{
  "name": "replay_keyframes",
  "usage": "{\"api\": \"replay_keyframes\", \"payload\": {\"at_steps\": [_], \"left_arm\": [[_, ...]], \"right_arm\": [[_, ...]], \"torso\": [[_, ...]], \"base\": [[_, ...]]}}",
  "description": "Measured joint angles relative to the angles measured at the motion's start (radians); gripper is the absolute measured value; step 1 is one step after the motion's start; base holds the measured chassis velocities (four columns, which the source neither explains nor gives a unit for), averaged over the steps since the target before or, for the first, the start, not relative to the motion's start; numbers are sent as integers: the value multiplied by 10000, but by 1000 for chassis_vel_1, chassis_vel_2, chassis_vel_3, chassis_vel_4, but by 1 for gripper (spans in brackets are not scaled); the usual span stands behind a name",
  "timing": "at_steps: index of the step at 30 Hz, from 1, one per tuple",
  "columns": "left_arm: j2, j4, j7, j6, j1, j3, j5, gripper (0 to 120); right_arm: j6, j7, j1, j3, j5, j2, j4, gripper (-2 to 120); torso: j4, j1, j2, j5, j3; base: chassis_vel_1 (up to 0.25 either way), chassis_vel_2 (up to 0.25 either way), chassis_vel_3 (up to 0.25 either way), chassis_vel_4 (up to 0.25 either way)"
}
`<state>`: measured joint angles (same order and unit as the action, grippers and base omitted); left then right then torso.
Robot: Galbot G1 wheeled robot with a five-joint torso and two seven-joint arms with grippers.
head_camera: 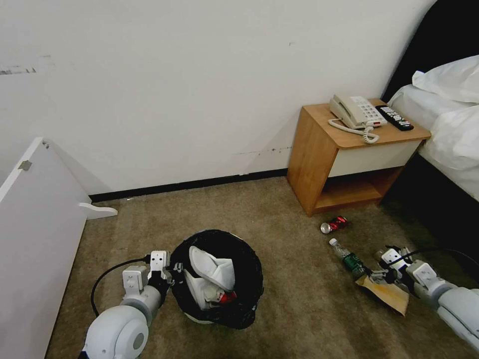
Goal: Pick up the trash bin, then pick up the garbage from the floor and place it into the trash bin.
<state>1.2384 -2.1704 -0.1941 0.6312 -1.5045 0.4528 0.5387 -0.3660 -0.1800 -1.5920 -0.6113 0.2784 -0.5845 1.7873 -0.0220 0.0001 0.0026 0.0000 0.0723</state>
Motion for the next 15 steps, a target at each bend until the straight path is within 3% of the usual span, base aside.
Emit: {"api": "replay_keyframes", "payload": {"at_steps": [15], "left_arm": [[-16, -47, 24, -51, -69, 122, 4, 4]], "right_arm": [[-135, -446, -116, 164, -913, -261, -817, 100]], "torso": [[1, 0, 0, 0, 0]], "base": [[0, 0, 0, 0]]}}
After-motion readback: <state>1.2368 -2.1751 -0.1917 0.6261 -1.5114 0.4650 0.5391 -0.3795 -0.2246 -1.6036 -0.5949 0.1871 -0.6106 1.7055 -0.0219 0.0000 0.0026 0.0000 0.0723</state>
